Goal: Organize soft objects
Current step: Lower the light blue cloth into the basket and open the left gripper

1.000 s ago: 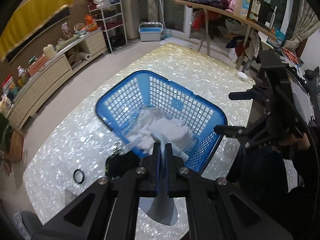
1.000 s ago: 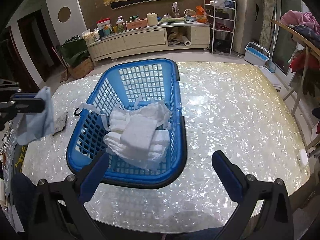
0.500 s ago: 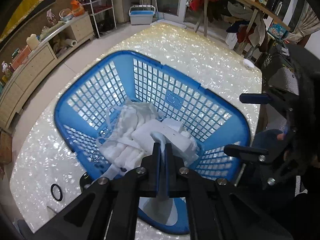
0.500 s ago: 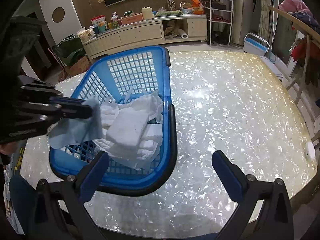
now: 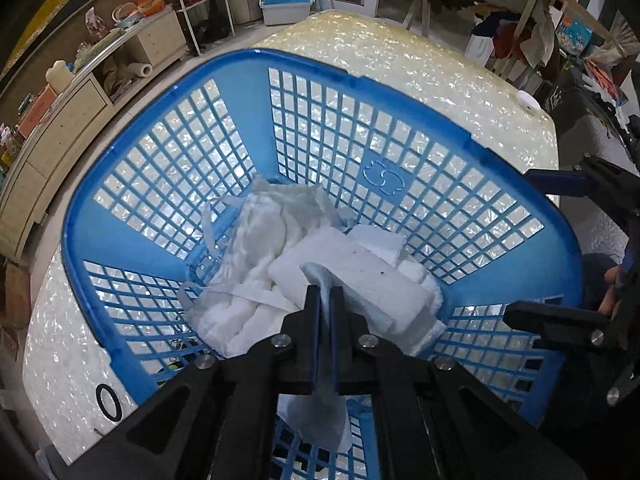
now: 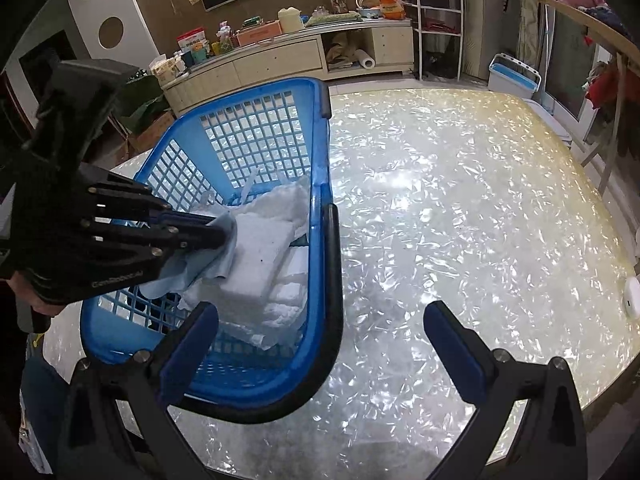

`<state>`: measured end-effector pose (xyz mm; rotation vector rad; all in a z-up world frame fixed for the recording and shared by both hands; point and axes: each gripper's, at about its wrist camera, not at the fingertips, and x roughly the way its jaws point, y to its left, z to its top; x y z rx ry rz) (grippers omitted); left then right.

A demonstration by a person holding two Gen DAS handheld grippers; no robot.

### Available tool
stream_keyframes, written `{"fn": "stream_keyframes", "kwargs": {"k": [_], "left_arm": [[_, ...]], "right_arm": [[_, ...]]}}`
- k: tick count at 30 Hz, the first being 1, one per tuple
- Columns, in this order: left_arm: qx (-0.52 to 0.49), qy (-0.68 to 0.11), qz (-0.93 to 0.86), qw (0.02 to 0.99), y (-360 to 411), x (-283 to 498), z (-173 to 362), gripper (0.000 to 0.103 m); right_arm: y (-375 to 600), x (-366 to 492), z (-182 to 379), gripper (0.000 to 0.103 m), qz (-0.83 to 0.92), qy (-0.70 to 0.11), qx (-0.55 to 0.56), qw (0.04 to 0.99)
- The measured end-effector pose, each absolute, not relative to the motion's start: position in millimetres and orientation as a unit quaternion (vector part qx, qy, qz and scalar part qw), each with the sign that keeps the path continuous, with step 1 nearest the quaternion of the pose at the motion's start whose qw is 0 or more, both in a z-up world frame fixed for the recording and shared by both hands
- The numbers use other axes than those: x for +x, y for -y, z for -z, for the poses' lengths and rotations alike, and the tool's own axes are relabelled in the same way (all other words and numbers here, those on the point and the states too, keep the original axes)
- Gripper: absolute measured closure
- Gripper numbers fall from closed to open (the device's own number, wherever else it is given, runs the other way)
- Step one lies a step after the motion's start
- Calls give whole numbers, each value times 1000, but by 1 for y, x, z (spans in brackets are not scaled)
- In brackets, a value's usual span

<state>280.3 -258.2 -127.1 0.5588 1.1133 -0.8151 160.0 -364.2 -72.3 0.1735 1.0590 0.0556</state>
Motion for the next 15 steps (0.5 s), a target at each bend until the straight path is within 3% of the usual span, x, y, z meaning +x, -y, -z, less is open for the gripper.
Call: {"fn": "stream_keyframes", "kwargs": {"k": [2, 4, 6, 15], "left_arm": [[258, -505, 370, 736, 260, 280, 131, 90], [256, -502, 371, 738, 259, 279, 131, 72], [255, -498, 374, 740, 259, 277, 127, 64], [248, -472, 376, 758, 246, 267, 94, 39]], "right_arm": [[365, 160, 73, 0, -28, -505, 86, 859], [365, 160, 73, 0, -28, -504, 87, 859], [366, 160, 72, 0, -28, -505, 87, 859], [364, 156, 67, 0, -26, -504, 83, 859]]}}
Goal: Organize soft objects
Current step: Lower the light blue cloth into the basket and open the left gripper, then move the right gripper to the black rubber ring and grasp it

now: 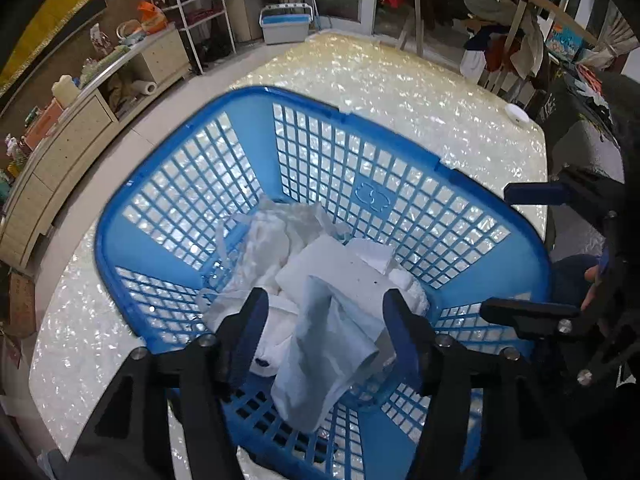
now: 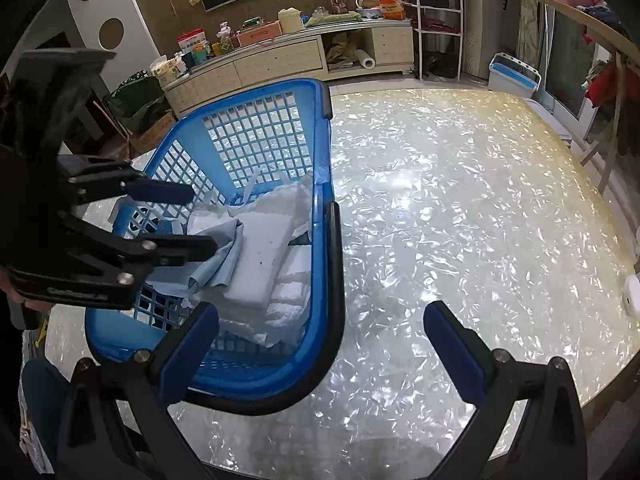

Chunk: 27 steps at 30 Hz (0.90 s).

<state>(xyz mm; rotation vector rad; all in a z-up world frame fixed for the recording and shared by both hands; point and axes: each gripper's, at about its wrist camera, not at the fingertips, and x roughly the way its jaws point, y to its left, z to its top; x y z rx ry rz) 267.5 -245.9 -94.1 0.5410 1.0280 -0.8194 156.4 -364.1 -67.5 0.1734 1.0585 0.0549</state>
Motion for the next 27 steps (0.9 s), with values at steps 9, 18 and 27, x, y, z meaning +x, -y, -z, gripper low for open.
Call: {"fn": "stream_keyframes", "kwargs": {"k": [9, 18, 27], "left_arm": [[237, -427, 316, 813, 207, 232, 57, 22], [211, -414, 251, 849, 150, 197, 38, 0], [168, -408, 212, 872, 90, 177, 22, 0]], "right_arm": [[349, 147, 45, 0, -30, -485, 70, 871], [314, 134, 22, 0, -45, -462, 56, 884], [271, 137, 8, 0, -70, -455, 27, 887]]}}
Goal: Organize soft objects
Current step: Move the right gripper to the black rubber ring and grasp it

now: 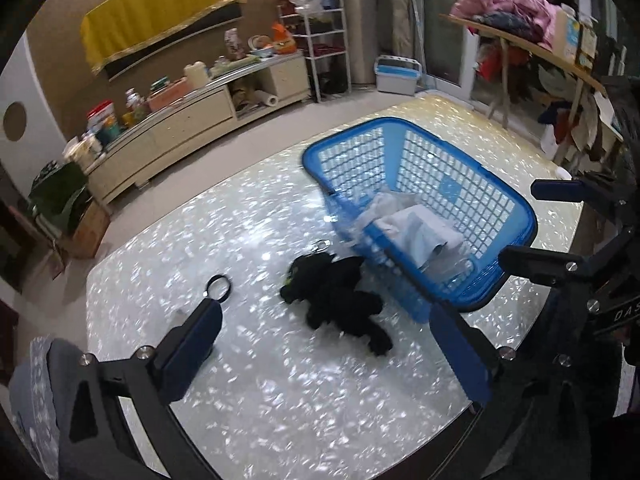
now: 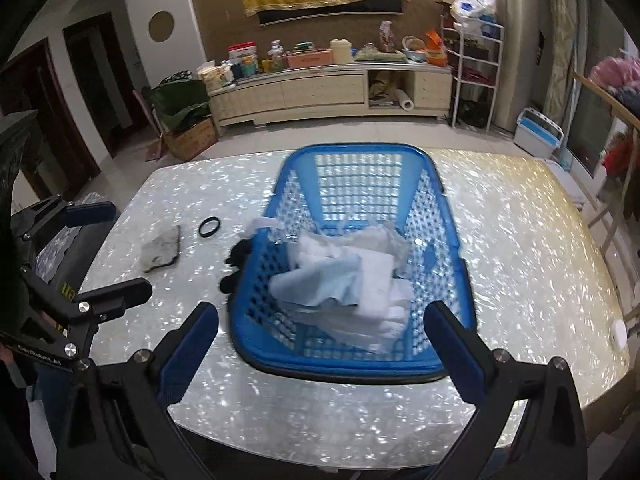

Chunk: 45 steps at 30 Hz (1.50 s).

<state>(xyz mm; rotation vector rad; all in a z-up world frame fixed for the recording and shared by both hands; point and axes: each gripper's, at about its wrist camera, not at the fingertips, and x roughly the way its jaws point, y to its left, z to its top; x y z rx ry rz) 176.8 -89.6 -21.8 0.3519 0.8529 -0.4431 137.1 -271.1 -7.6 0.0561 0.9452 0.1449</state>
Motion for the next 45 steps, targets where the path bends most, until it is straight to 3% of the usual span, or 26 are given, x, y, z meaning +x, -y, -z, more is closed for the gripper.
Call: {"fn": "stream_keyframes", "kwargs": {"k": [19, 45], "left_arm": [[82, -426, 131, 892, -42, 173, 28, 0], [3, -504, 90, 859, -146, 260, 106, 0]], "right_arm": [[161, 177, 16, 0, -144, -464, -40, 873], [59, 284, 94, 0, -174, -522, -63, 833]]}}
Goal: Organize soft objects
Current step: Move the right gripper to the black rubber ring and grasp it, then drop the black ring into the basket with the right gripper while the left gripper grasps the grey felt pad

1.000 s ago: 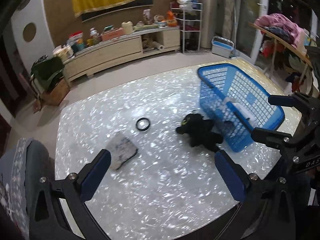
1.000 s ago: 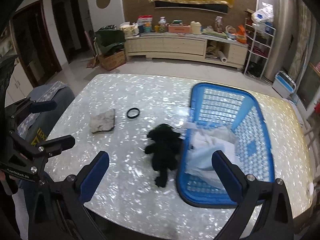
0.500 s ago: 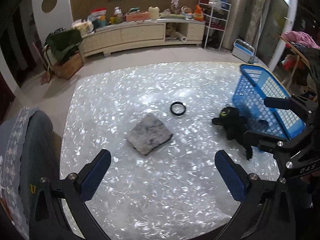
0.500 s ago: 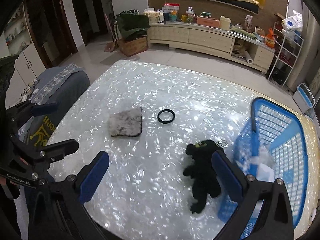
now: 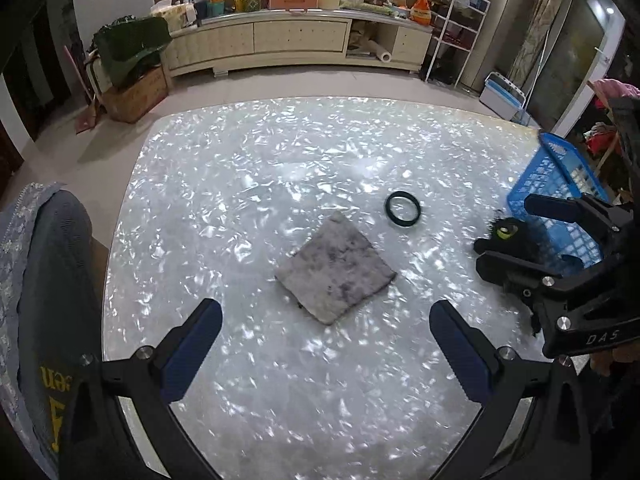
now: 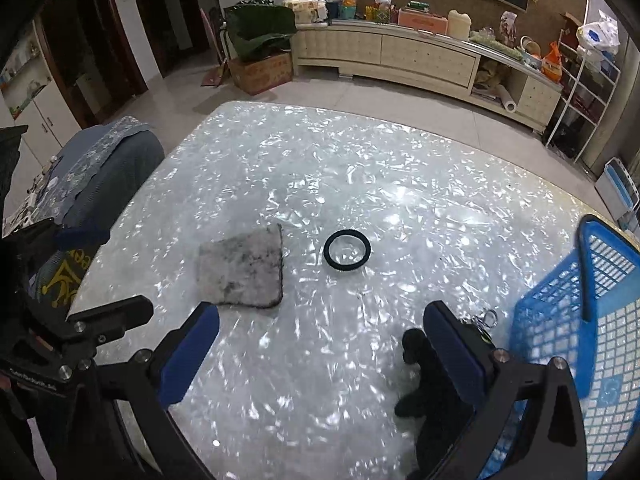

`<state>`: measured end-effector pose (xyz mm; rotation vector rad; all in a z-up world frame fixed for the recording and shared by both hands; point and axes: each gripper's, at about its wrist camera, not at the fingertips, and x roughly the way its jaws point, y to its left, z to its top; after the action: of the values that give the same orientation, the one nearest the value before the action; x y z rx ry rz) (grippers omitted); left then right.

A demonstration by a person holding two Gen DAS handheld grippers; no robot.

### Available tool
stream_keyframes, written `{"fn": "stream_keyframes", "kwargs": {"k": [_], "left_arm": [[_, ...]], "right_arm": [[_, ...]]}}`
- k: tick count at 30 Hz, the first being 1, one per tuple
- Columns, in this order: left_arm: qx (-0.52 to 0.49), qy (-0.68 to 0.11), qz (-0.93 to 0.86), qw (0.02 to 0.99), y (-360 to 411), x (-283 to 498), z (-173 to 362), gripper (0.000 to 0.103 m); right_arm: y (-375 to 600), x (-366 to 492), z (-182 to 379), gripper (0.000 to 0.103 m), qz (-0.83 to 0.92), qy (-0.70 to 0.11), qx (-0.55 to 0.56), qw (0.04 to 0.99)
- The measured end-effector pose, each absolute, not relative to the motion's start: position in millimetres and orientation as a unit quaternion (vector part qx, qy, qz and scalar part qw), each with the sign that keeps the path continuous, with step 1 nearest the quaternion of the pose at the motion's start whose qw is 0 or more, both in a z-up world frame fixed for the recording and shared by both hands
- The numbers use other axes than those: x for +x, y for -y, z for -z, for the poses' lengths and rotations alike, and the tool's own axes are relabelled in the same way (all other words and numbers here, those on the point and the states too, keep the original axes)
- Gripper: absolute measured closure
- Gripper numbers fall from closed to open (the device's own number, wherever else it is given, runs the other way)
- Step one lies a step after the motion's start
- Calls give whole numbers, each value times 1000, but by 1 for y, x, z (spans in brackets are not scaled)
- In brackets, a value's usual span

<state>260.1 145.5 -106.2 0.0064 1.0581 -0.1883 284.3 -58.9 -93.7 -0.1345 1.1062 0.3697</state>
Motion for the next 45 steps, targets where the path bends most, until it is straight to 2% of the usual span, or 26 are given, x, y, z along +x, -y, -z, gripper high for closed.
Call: {"fn": "stream_keyframes", "kwargs": {"k": [5, 15, 17, 28, 30, 32, 36, 38, 40, 45], "left_arm": [[4, -513, 95, 853, -152, 280, 121, 0], [1, -534, 108, 839, -161, 315, 159, 0], [0, -537, 112, 836, -161, 320, 165, 0], [-3, -546, 116, 830, -167, 332, 181, 0], [-6, -545, 115, 831, -169, 332, 181, 0], [-5, -543, 113, 832, -171, 332, 180, 0], [-7, -541, 115, 833, -175, 330, 178, 0], [-5, -540, 117, 834, -176, 328, 177, 0], [2, -537, 118, 835, -175, 326, 175, 0], [14, -539, 145, 830, -167, 321, 172, 0]], "right_arm": [[52, 306, 115, 6, -169, -536, -56, 825], [51, 342, 161, 9, -147, -561, -47, 813], [52, 350, 169, 14, -142, -568, -47, 809], [46, 366, 192, 27, -135, -577, -65, 803], [46, 366, 192, 36, -136, -574, -70, 805], [44, 366, 190, 52, -142, -568, -81, 806], [39, 365, 188, 72, -148, -567, -84, 806], [35, 363, 187, 87, -157, -565, -87, 805], [32, 363, 187, 95, -158, -567, -82, 805], [38, 355, 182, 95, -162, -569, -69, 803]]}}
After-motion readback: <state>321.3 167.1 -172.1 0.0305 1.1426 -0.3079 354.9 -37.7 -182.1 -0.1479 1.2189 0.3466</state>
